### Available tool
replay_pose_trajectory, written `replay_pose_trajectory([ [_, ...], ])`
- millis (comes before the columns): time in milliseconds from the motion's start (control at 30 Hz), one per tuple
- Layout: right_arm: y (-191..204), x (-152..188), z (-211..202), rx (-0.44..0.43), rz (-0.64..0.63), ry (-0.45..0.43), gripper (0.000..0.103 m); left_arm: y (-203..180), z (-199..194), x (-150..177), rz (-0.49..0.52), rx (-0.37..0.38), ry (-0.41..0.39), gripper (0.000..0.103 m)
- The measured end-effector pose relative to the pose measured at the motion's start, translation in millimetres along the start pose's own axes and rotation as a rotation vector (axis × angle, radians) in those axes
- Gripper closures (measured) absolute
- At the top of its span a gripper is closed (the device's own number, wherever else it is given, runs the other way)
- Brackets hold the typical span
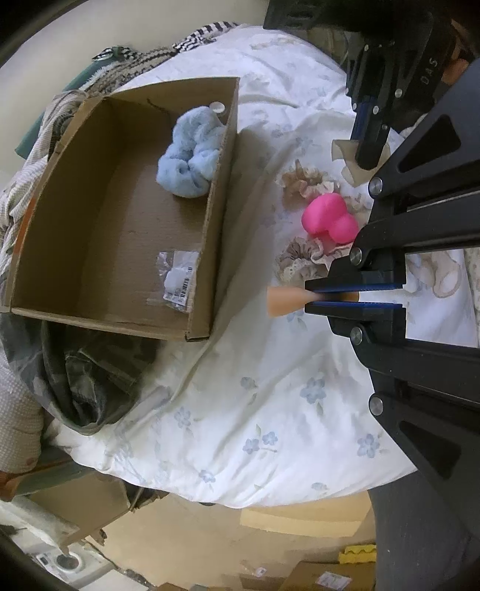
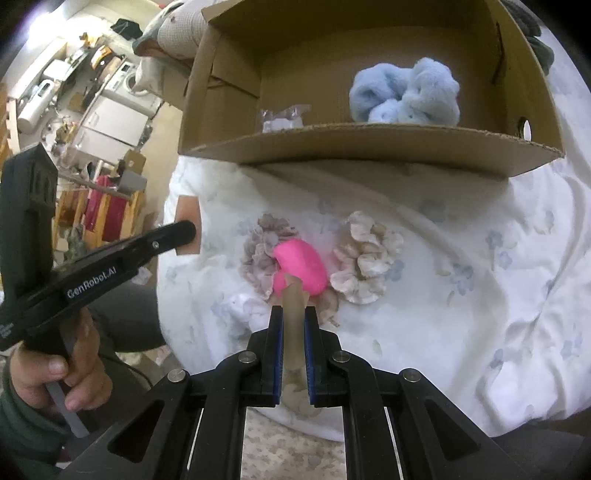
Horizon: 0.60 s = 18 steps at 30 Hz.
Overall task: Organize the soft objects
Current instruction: 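Carry the tan cylinder with the left tool into the box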
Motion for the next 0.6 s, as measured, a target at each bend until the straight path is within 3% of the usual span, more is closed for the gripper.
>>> replay_pose_trajectory([
  [100,2.5,1.2,-2.4,-0.004,0.003,-0.017,0.091,0.2,-0.8,1.1,0.008,-0.018,-0.006,0.099],
  [300,6.1,-12.5,-48.7,-0.087,0.000,-0.161,0.091,4.9,-28.7,-6.5,-0.018,-0.010,-0.078,0.099],
  [600,14.8,-49.0,-114.2,-0.115,-0.017,-0.378,0.091,0.6,-79.8,-49.6,0.015,-0.023,-0.226,0.099],
])
Point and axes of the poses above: each gripper's, at about its wrist camera, not at the fingertips, and z roughly the way its jaws point, y to its left, x to its underside, the point moved 3 cm from there along z, roughly the way its jaws point, and after that the axes turned 5 degrees about -x, right-handed, at the moved point
